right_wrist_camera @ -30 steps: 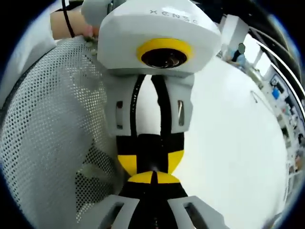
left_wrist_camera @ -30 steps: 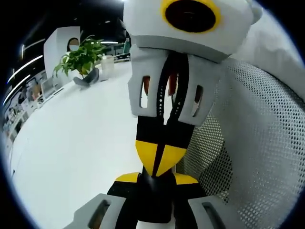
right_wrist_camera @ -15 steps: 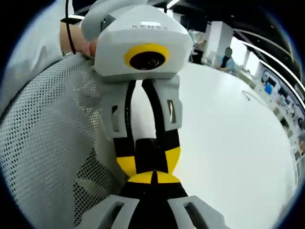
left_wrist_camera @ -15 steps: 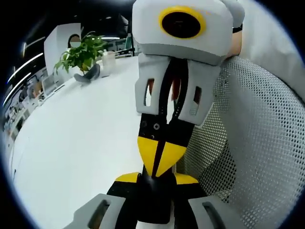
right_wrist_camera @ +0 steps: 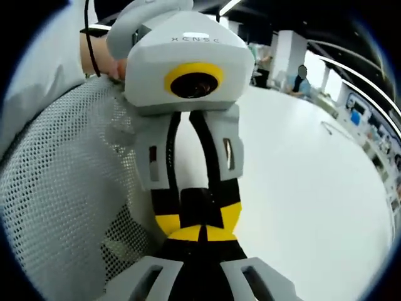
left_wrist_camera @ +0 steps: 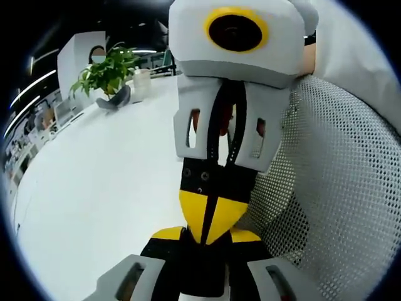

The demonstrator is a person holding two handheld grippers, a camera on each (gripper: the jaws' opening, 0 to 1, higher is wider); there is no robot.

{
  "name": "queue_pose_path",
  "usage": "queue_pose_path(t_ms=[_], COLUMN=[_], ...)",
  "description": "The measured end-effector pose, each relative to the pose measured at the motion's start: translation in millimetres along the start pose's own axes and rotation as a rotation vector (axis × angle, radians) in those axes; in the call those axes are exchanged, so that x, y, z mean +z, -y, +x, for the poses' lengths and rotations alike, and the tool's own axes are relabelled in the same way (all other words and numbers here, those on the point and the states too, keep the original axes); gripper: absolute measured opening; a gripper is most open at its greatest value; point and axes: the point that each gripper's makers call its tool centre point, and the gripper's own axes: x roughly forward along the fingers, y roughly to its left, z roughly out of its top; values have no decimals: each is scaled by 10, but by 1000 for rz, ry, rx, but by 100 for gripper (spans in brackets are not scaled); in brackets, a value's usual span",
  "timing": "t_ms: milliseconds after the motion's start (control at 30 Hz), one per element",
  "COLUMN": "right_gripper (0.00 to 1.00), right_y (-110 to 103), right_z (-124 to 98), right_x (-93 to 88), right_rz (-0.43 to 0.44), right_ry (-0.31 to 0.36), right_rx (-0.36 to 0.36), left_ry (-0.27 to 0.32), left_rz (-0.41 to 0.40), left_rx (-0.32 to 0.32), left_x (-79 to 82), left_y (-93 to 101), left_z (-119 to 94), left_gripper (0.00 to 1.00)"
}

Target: Press the specified remote control buttons in sequence, fully releasing each button before pressing the next.

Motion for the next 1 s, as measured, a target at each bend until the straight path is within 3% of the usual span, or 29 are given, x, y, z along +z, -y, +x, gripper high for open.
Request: queue_pose_path(t_ms=[133, 500, 567, 1000], right_gripper=[0, 1, 4, 17], right_y=[-13, 15, 24, 73], right_z=[-2, -88, -131, -198], right_x=[-13, -101, -162, -239], right_rz=[-96, -35, -74, 14], right_ry=[-22, -32, -67, -82], right_rx=[-12, -2, -22, -30], left_ry=[4, 9, 11, 15], left_rz=[-2, 1, 0, -1], left_rx=[1, -4, -3, -3], left_x=[-3, 4, 2, 4], left_y=[2, 2, 1, 1], left_z=[-1, 4, 5, 3], left_gripper=[25, 25, 25, 25])
